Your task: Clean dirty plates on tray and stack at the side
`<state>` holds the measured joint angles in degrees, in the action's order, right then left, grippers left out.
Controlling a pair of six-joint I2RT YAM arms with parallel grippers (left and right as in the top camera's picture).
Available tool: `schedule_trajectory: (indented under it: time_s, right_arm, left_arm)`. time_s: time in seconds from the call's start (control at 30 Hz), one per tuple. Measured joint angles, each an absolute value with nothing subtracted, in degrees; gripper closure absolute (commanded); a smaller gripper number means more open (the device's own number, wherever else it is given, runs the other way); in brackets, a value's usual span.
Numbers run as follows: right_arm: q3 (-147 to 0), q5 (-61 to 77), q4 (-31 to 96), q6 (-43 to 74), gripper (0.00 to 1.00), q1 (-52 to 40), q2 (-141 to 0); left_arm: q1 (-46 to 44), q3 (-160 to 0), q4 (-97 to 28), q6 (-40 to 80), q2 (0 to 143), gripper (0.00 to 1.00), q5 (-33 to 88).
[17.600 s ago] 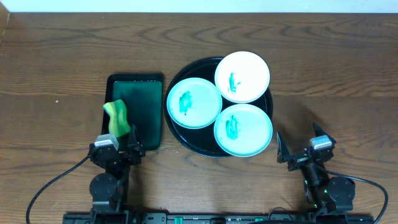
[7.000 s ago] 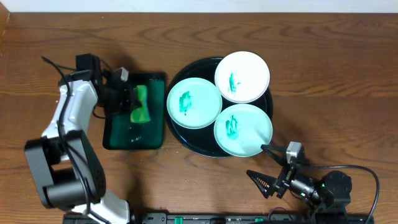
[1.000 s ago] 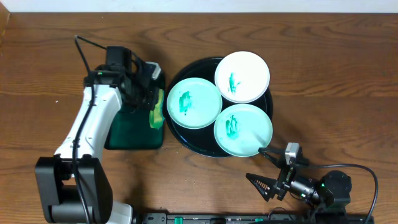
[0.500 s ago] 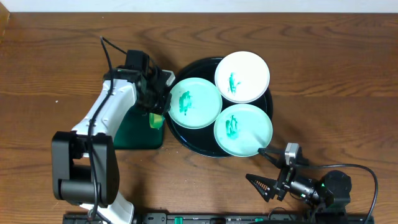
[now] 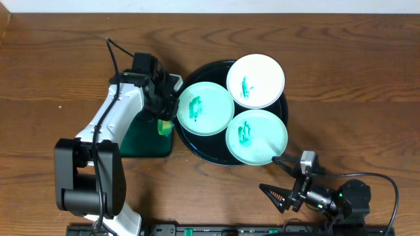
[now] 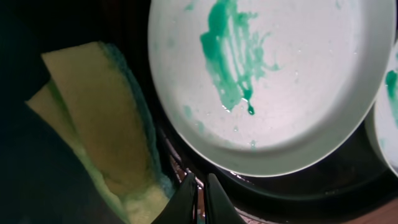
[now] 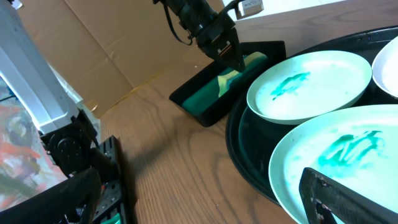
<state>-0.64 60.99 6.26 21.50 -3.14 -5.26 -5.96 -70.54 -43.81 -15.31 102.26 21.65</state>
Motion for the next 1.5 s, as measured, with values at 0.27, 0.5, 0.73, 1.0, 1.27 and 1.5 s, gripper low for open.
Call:
schedule_trajectory:
  time_s: [0.27,0.5,0.73,1.0,1.27,1.5]
  right_arm:
    - [-0.6,61.1,6.3,21.5,0.01,-3.1,-5.3]
    - [-0.6,61.1,6.3,21.5,0.01,-3.1,-5.3]
    - [-0.6,61.1,6.3,21.5,0.01,-3.1,-5.3]
    - [-0.6,61.1,6.3,21.5,0.01,-3.1,-5.3]
    - [-0.6,61.1,6.3,21.5,0.01,-3.1,-5.3]
    - [-0.6,61.1,6.3,21.5,0.01,-3.1,-5.3]
  left_arm:
    - [-6.0,-70.5,-43.8,-15.3,102.3,0.92,20.6]
    - [-5.6,-70.5,-43.8,-15.3,102.3,0.92,20.6]
    - [-3.8,-70.3,-43.7,-15.3,102.3,0.92,20.6]
    - [-3.0,-69.1,-43.2,-15.3,102.3,0.92,20.6]
    - [-3.0,-69.1,-43.0,-15.3,102.3,0.92,19.0]
    - [-1.3,-69.1,-42.8,-15.0,104.4,0.93,17.6]
